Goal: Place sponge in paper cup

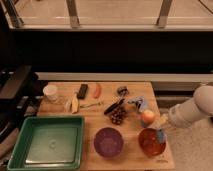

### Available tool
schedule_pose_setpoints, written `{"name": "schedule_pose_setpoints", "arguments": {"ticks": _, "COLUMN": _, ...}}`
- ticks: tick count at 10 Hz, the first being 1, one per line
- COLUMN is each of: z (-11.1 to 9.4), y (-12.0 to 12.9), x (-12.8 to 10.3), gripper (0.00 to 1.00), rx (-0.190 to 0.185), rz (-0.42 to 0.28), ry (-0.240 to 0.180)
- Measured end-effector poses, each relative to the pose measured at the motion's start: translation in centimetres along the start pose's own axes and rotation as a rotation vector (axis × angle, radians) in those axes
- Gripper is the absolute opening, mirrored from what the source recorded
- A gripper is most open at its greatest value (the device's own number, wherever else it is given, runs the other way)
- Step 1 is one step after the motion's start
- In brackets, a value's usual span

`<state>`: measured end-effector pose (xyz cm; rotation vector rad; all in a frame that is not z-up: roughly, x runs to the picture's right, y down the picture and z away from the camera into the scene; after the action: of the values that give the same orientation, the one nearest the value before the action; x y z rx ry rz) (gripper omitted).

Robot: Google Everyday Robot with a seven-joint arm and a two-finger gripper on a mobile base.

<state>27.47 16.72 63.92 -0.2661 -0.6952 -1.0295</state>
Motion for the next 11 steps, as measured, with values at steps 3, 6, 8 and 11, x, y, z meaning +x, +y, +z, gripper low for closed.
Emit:
{"name": "schedule_pose_setpoints", "arguments": {"ticks": 3, "z": -5.8, "y": -1.8, "x": 2.6, "gripper": 0.00, "rx": 0.020, "rz": -0.030, "ry": 0.102}}
{"name": "schedule_pose_setpoints", "arguments": {"ticks": 6, "z": -6.7, "y": -6.1, "x": 8.0, "gripper": 0.00, "rx": 0.056, "rz": -0.163, "ry": 0.186}}
{"name": "schedule_pose_setpoints", "arguments": {"ticks": 8, "z": -5.8, "y": -9.7, "x": 10.6, "gripper": 0.00, "rx": 0.091, "rz": -0.254, "ry": 0.199}}
{"name": "schedule_pose_setpoints", "arguments": {"ticks": 11, "z": -3.6, "y": -17.6, "x": 12.4, "gripper": 0.00, "rx": 0.174, "rz": -0.425, "ry": 0.180}}
